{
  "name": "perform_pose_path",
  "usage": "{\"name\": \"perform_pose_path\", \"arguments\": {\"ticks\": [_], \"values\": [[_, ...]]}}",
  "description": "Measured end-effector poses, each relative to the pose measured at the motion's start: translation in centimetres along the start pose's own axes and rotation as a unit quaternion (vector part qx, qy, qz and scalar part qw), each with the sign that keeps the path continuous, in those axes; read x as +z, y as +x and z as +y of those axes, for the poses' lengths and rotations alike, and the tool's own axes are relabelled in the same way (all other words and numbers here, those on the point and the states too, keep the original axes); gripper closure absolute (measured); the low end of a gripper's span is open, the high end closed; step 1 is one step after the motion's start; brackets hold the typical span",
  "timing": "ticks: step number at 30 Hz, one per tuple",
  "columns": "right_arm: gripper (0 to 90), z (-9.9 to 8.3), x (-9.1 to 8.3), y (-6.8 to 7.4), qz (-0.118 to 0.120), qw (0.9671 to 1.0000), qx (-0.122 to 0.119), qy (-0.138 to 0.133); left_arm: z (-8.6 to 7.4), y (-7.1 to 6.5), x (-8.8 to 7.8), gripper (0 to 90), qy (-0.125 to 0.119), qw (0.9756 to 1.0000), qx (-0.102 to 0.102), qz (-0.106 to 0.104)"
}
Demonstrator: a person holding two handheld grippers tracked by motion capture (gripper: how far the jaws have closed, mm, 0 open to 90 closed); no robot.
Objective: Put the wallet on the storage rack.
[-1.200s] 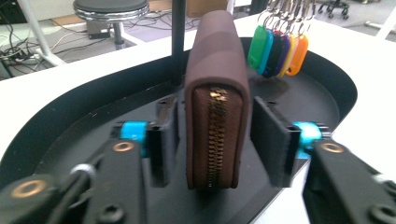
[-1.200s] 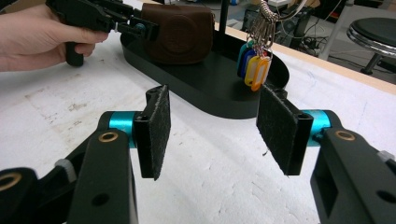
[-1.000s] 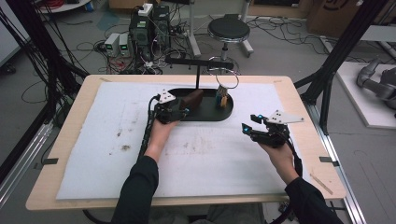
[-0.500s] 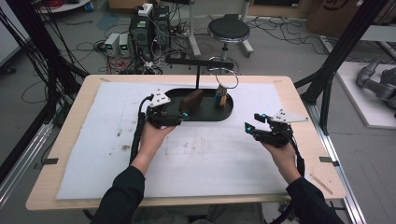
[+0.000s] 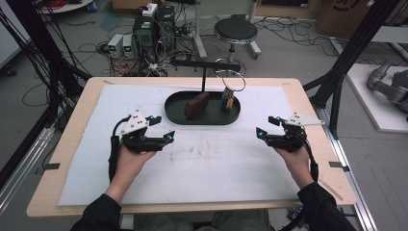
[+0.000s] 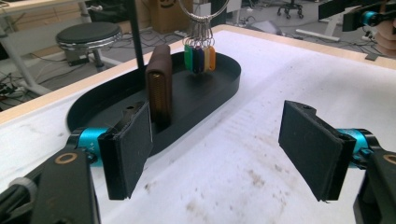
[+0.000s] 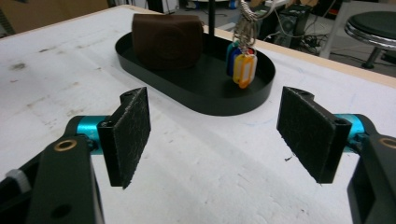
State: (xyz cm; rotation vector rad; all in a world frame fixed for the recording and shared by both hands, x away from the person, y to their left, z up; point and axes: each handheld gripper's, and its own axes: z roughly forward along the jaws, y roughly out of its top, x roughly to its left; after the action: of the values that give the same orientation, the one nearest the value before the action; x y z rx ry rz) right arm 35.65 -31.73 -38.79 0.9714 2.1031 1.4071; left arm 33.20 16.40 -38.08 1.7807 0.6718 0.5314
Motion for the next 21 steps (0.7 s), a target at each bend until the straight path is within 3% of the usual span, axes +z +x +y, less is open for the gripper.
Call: {"name": "perform_pose_path", "arguments": {"ticks": [7,14,21], "values": [[22.2,-0.1,-0.3,-0.4,-0.011,0.9999,0.008,-0.001,-1.3,0.3,-2.6,25.6,0.000,0.9995,0.010,0.028],[21.8,-0.2,-0.3,-0.5,-0.008,0.9999,0.008,0.004,-1.4,2.0,-3.8,24.3,-0.003,0.9997,-0.002,0.024],[21.8,-0.4,-0.8,-0.6,-0.013,0.9998,-0.007,0.012,-0.8,2.2,-4.7,24.3,-0.005,0.9995,0.011,0.031]]}}
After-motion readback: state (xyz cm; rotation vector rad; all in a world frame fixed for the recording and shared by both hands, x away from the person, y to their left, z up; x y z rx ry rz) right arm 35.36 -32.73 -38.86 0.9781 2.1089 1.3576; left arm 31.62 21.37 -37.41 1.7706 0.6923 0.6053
